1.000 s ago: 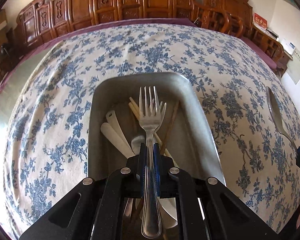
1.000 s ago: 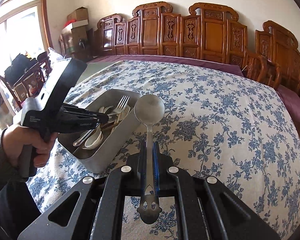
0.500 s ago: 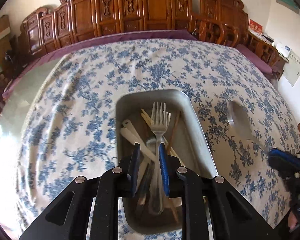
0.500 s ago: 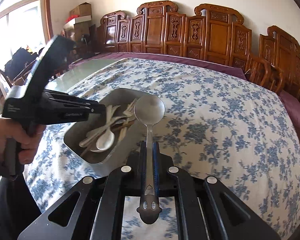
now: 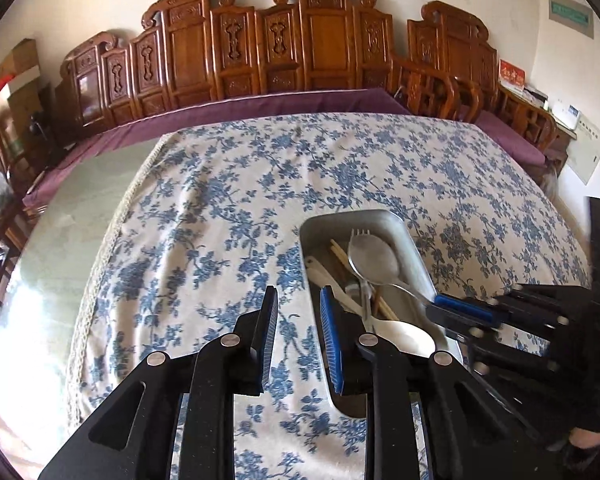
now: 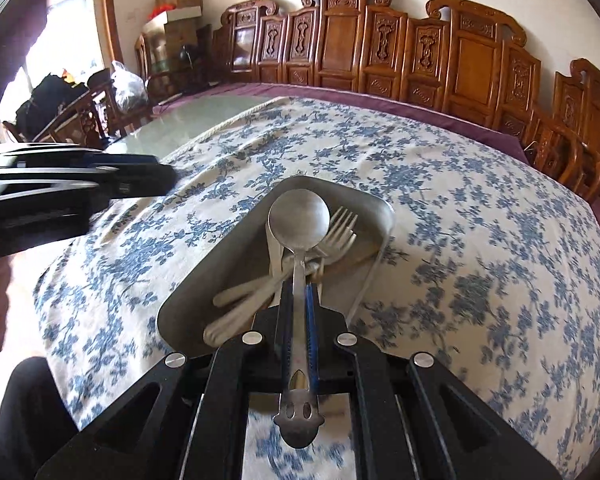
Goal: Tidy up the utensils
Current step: 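Lower the metal spoon into the tray and open the right gripper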
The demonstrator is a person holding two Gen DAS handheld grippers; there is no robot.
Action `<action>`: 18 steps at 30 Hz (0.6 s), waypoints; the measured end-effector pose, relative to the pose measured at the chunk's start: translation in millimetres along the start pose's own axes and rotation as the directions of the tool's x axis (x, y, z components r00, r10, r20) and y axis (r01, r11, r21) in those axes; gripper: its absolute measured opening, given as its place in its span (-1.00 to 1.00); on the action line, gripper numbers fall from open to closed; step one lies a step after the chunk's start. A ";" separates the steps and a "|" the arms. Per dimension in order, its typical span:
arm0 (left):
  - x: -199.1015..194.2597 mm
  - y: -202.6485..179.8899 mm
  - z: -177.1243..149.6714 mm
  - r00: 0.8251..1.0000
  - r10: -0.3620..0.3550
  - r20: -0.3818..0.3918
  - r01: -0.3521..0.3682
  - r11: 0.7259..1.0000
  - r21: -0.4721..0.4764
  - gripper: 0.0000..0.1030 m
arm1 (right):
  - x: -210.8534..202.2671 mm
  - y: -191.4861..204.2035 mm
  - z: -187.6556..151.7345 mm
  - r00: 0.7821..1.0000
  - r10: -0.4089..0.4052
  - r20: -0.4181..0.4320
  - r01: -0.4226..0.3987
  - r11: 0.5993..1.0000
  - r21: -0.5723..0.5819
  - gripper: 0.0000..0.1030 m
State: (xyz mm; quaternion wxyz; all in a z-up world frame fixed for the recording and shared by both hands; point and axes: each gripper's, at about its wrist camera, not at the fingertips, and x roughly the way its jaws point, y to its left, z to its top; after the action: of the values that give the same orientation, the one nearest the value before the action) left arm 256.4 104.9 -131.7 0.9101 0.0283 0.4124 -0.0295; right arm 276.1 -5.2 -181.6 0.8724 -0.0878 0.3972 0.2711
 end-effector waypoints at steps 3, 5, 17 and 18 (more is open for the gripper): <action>-4.7 5.9 0.1 1.000 0.002 0.007 -0.002 1.000 -0.002 -0.61 | 15.9 0.0 6.6 1.000 -0.012 -0.026 0.012 1.000 0.015 -0.84; -6.7 9.3 -0.7 1.000 0.003 0.008 -0.003 1.000 -0.005 -0.61 | 25.5 0.2 11.1 0.999 -0.022 -0.041 0.023 0.999 0.029 -0.84; -7.7 21.6 -7.6 1.000 0.001 0.005 -0.001 1.000 -0.019 -0.59 | 58.1 -3.2 13.3 0.993 -0.048 -0.111 0.059 0.994 0.095 -0.84; -8.1 21.6 -8.2 1.000 0.001 0.005 -0.001 1.000 -0.019 -0.59 | 59.0 -2.9 12.7 0.993 -0.046 -0.113 0.057 0.993 0.100 -0.84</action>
State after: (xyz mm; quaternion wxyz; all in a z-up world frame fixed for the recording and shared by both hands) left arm 246.6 127.3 -130.4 0.9113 0.0200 0.4105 -0.0251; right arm 317.6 20.8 -217.0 0.8593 -0.0677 0.4558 0.2222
